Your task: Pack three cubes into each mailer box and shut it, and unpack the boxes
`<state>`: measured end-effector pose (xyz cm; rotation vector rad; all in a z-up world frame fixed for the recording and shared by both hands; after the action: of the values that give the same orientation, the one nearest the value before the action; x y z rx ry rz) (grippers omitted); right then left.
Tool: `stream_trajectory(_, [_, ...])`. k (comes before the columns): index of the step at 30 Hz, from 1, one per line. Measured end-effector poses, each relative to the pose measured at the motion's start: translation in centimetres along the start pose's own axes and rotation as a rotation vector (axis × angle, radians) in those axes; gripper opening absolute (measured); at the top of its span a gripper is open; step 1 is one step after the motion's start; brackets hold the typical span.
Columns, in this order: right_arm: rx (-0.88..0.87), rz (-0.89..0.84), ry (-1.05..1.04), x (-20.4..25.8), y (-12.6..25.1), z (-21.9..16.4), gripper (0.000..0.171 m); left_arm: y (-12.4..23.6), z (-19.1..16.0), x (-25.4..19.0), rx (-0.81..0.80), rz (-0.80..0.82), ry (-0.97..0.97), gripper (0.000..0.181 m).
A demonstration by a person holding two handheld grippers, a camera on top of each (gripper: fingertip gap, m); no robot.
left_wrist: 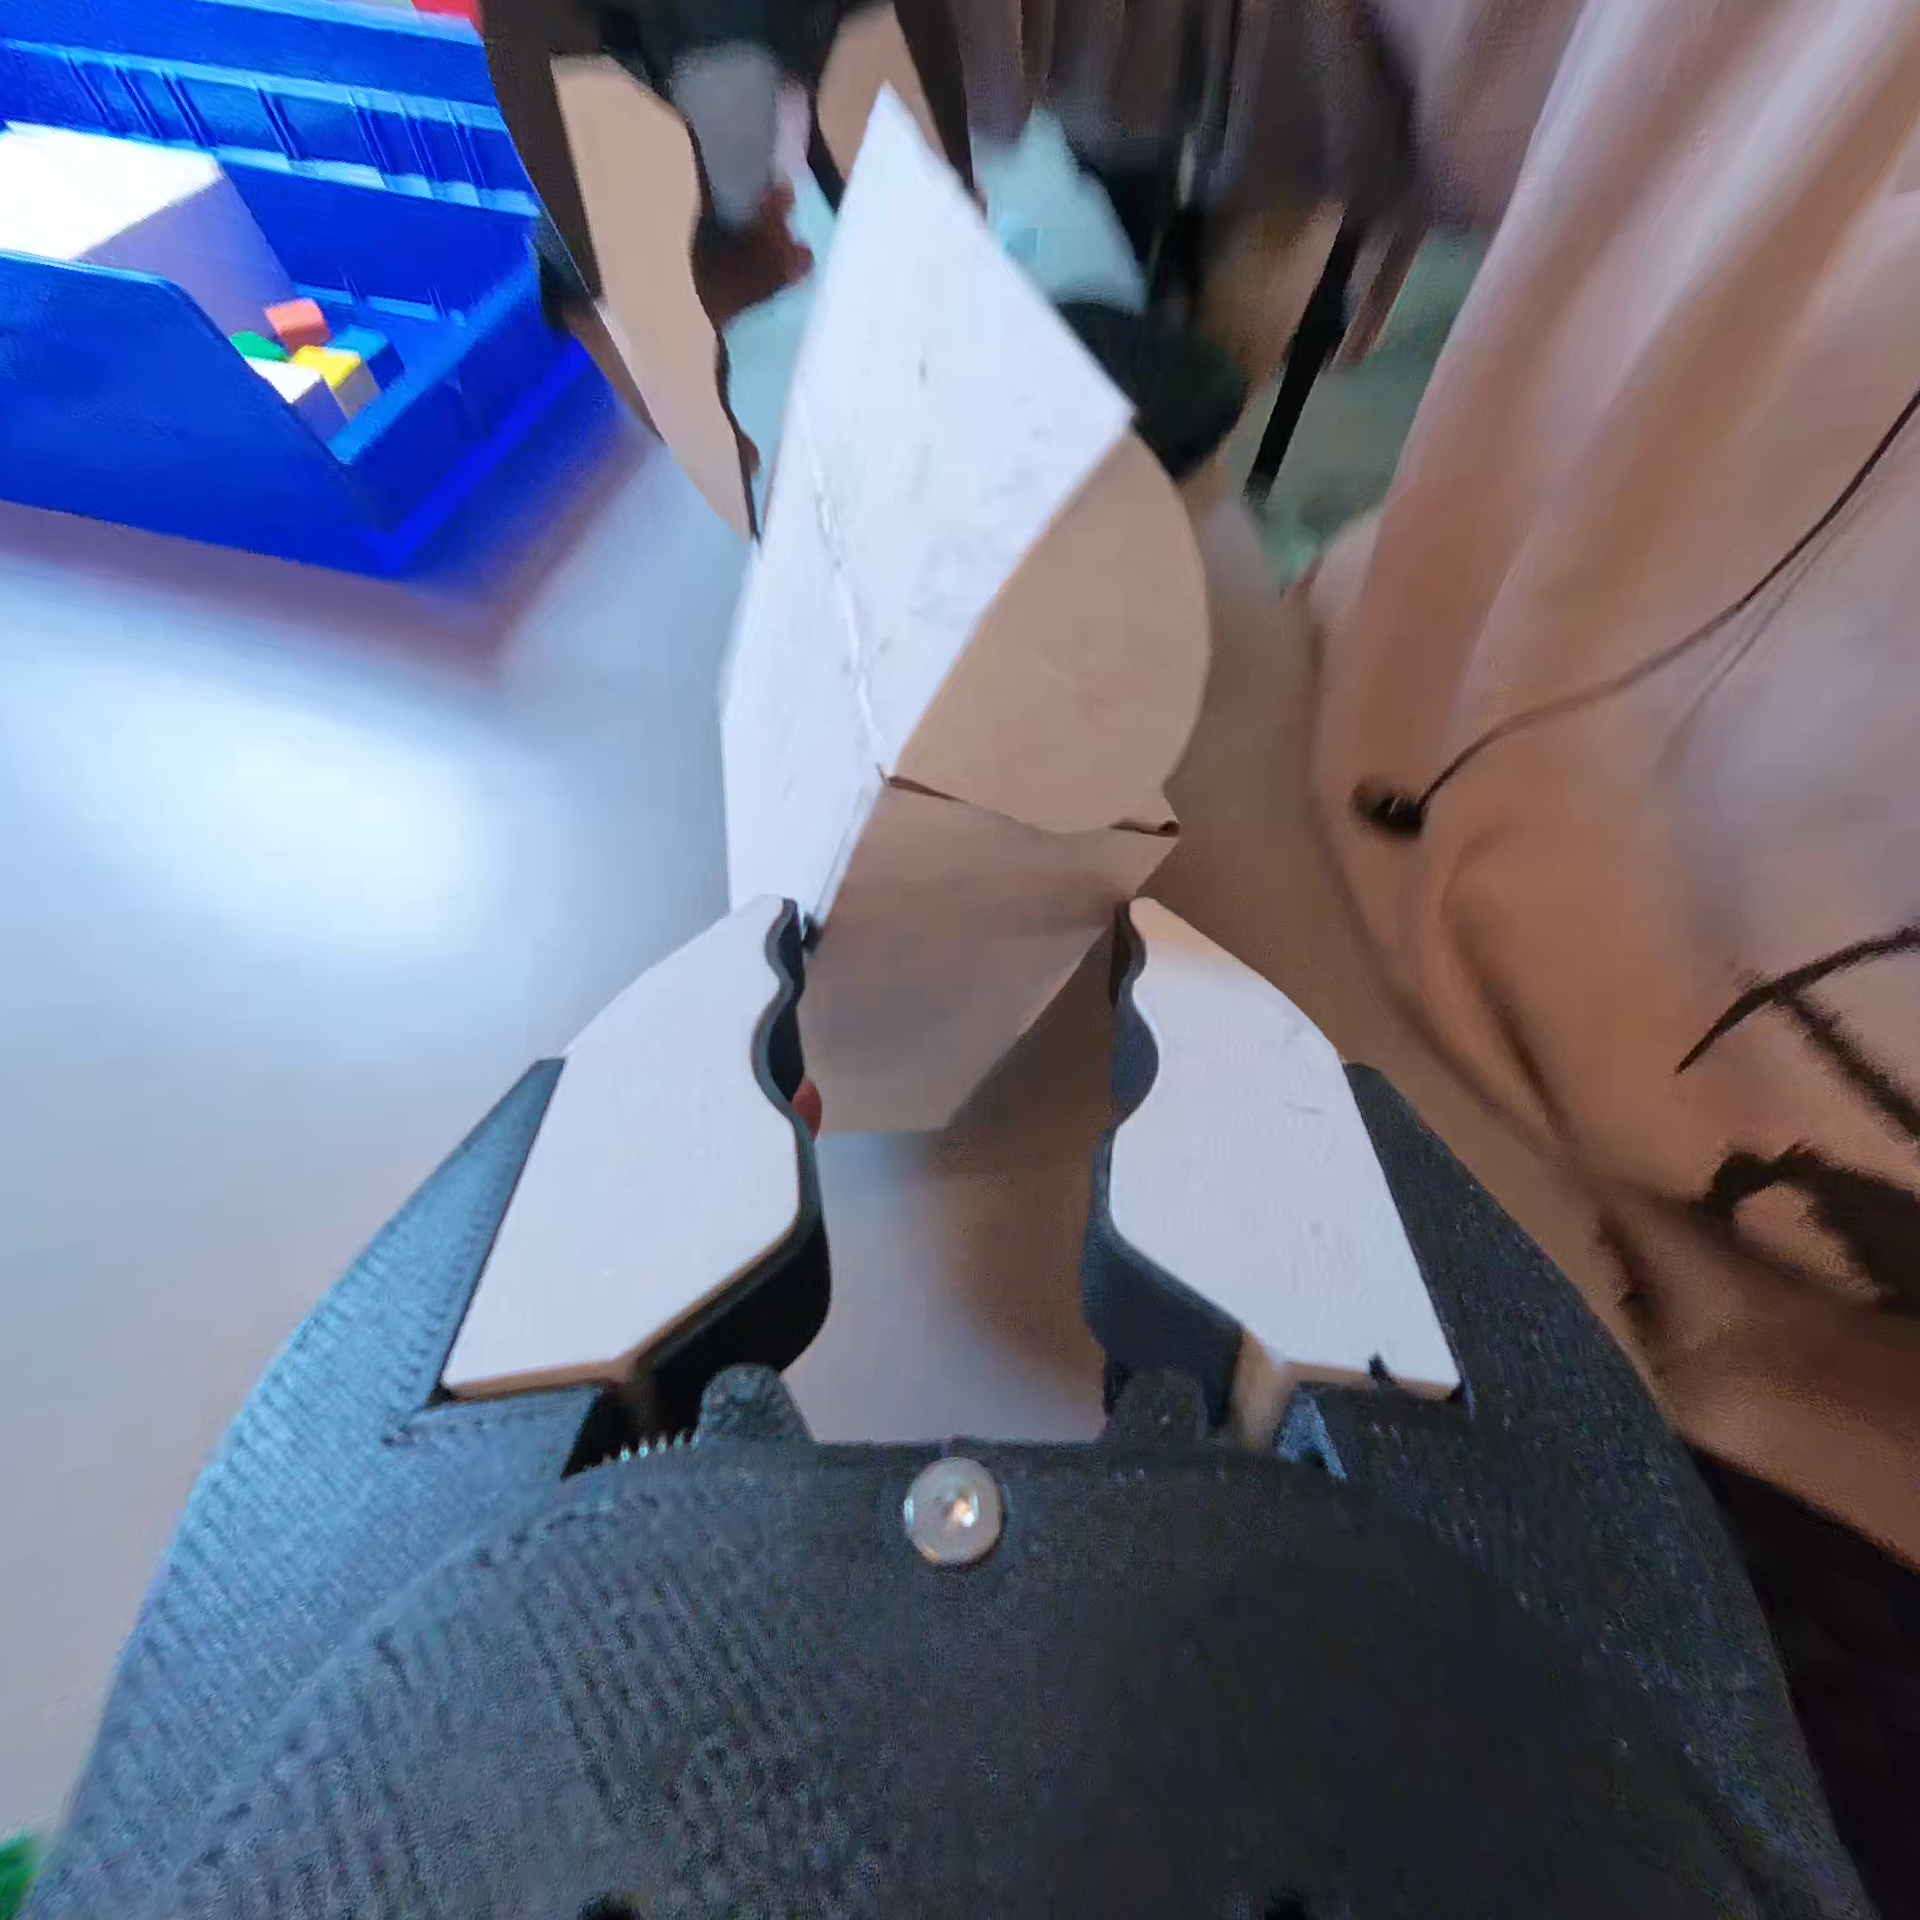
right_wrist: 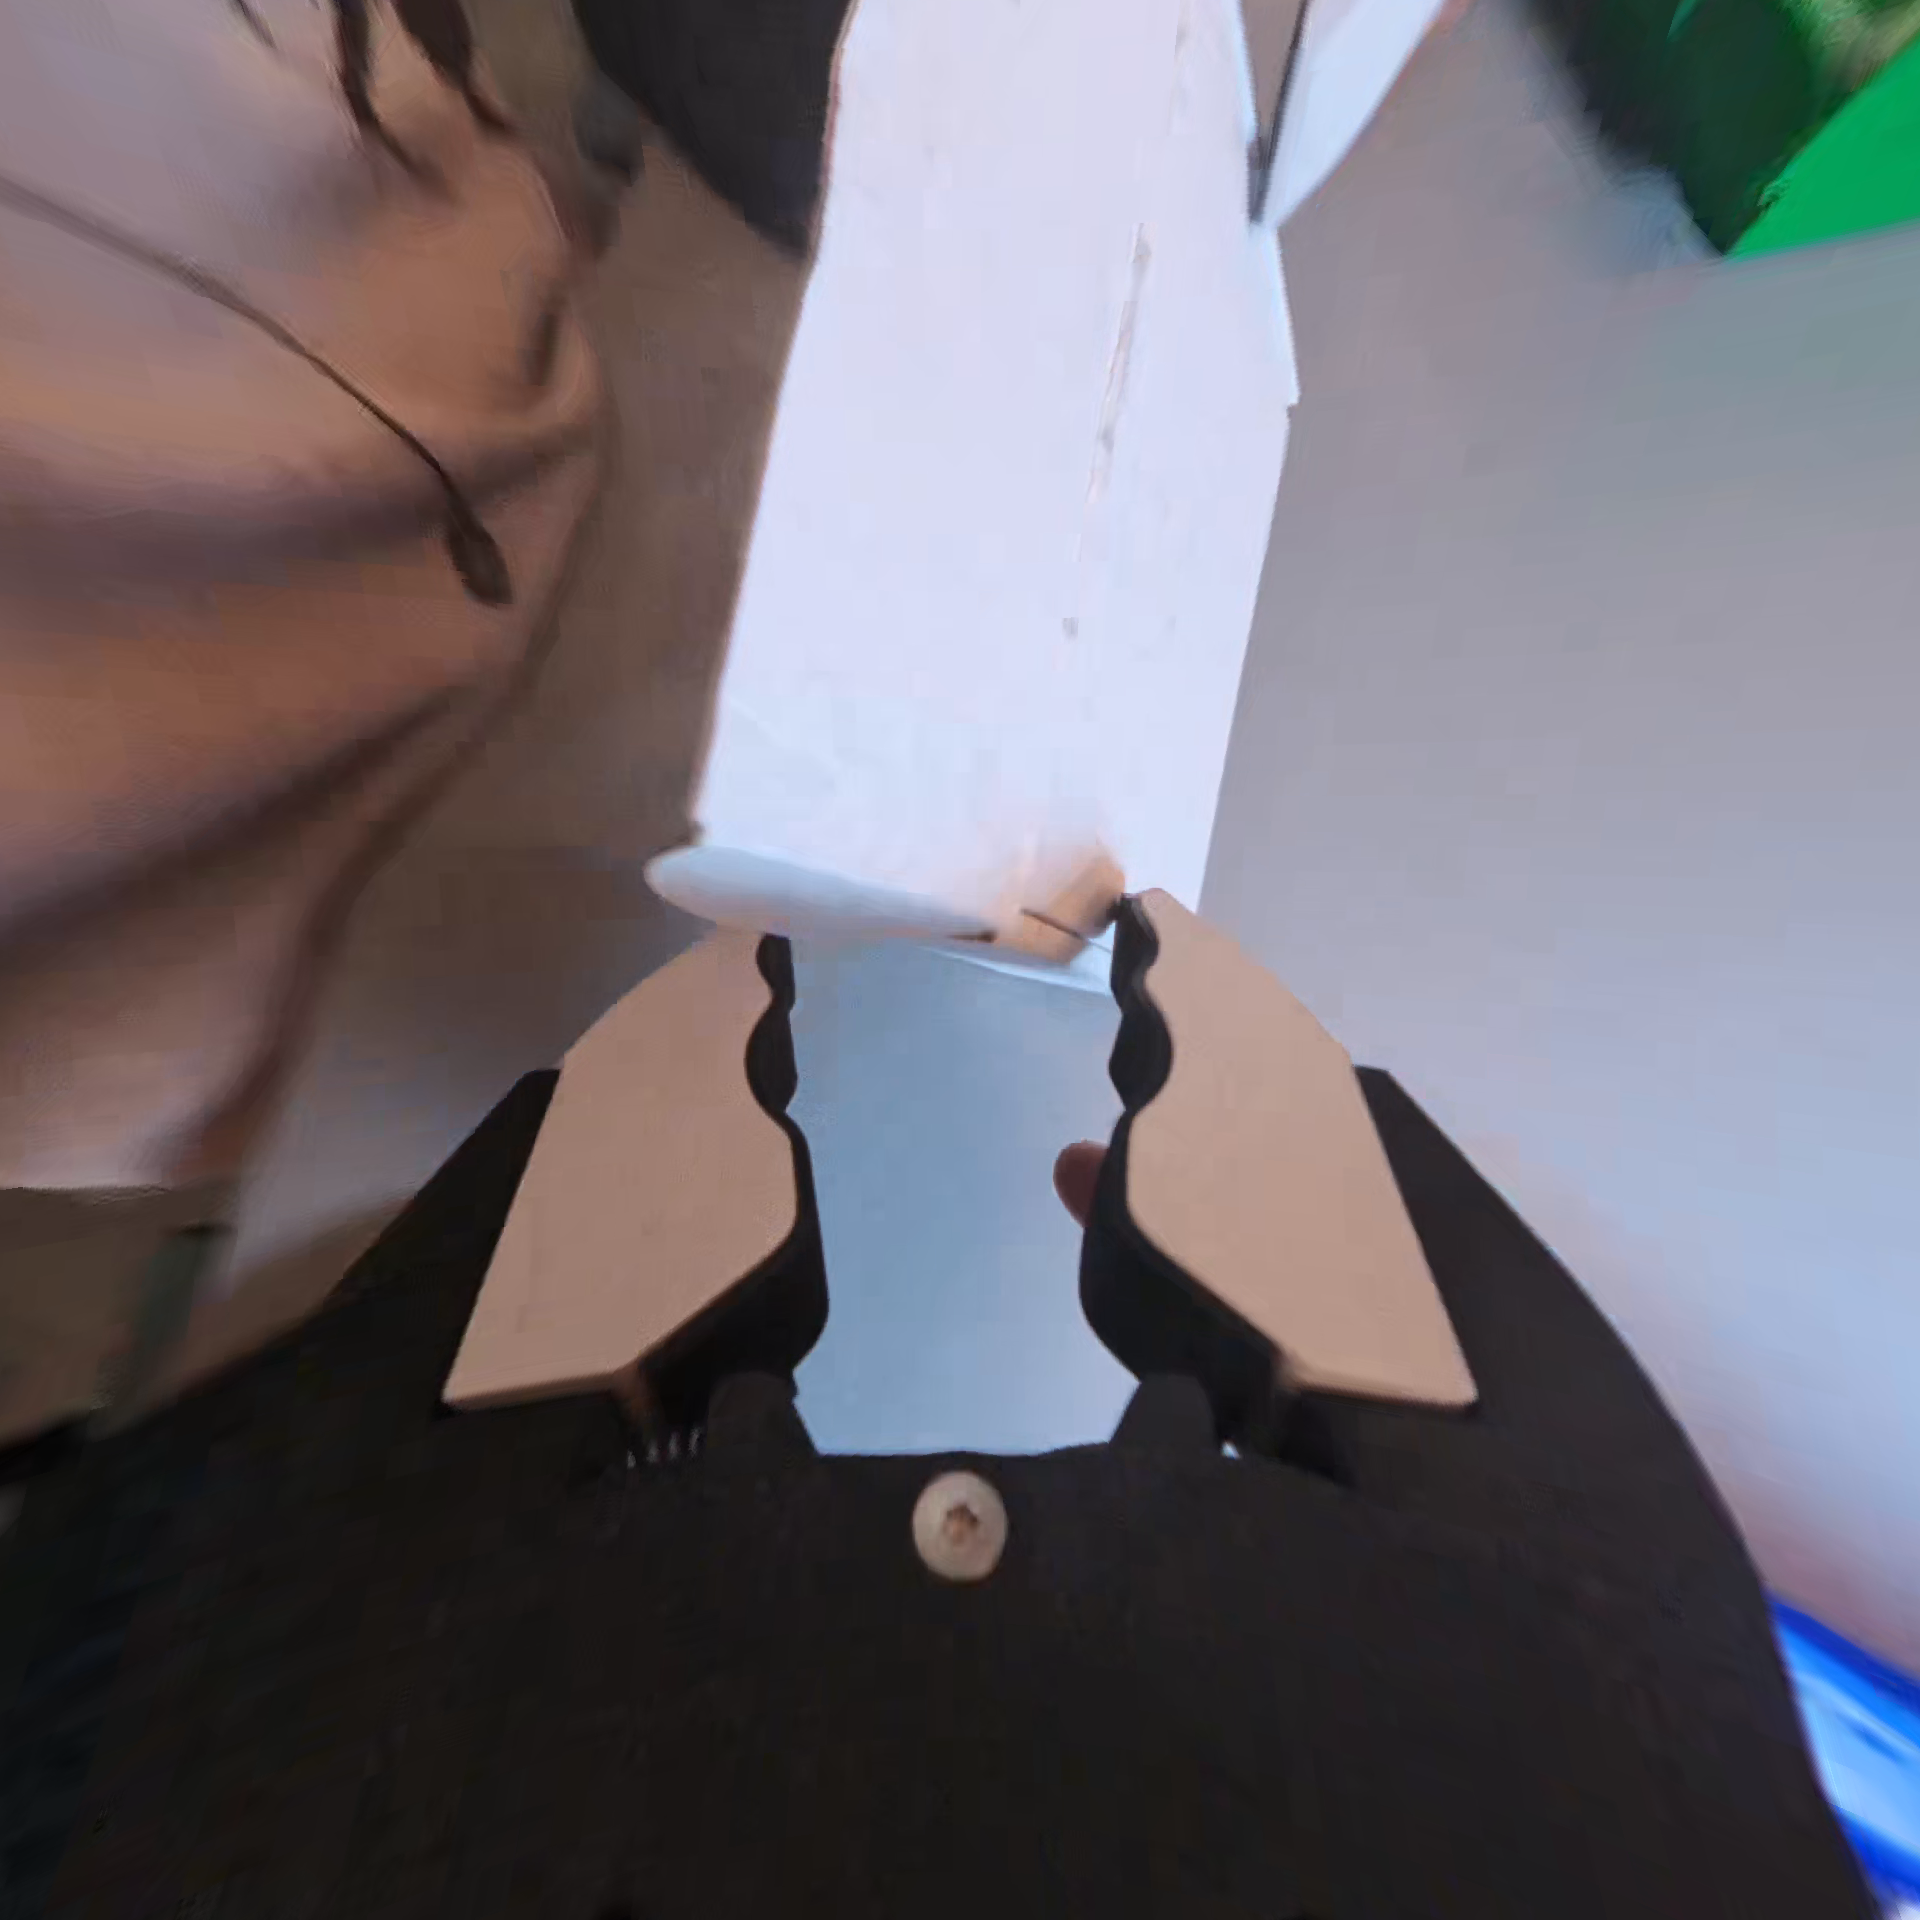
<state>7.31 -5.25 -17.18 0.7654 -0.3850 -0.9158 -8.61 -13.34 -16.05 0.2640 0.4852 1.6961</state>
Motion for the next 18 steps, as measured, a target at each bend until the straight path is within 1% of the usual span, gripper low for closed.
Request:
stream_trajectory(2, [-0.105, 0.091, -0.145, -0.1, 0.2, -0.5, 0.057, 0.1, -0.3, 0.9, -0.122, -0.040, 0.103, 0.057])
stream_trajectory(4, [-0.209, 0.140, -0.258, -0.4, 0.2, -1.1, 0.057, -0.4, -1.4, 1.4, -0.173, -0.049, 0.162, 0.055])
stream_trajectory(6, [-0.291, 0.138, -0.321, -0.8, 0.4, -1.5, 0.055, -0.9, -2.2, 1.4, -0.192, -0.041, 0.173, 0.056])
stream_trajectory(8, [-0.341, 0.112, -0.333, -1.0, 0.7, -1.7, 0.053, -1.0, -2.4, 1.2, -0.205, -0.036, 0.168, 0.057])
stream_trajectory(11, [-0.362, 0.103, -0.301, -0.4, 1.2, -1.7, 0.055, -0.1, -2.0, 1.0, -0.192, -0.023, 0.132, 0.059])
stream_trajectory(15, [-0.405, 0.078, -0.249, -0.6, 3.2, -1.4, 0.056, 2.7, 0.3, 1.7, -0.254, 0.025, 0.073, 0.055])
stream_trajectory(17, [-0.442, 0.064, -0.231, -1.2, 4.2, -0.9, 0.055, 3.4, 1.8, 1.8, -0.286, 0.022, 0.034, 0.053])
stream_trajectory(18, [-0.453, 0.062, -0.219, -1.4, 4.6, -0.5, 0.054, 3.3, 2.3, 1.9, -0.277, 0.016, 0.016, 0.053])
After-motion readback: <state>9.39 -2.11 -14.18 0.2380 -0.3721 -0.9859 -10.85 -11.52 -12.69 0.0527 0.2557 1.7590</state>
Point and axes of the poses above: each gripper's, where its closed fingertips meet, y back along the fingers, z out of its top, x = y × z across the jaws, the point moved 3 cm from there along y, back along the fingers, and after that the axes turned 5 degrees about -z, right-handed, at the moved point
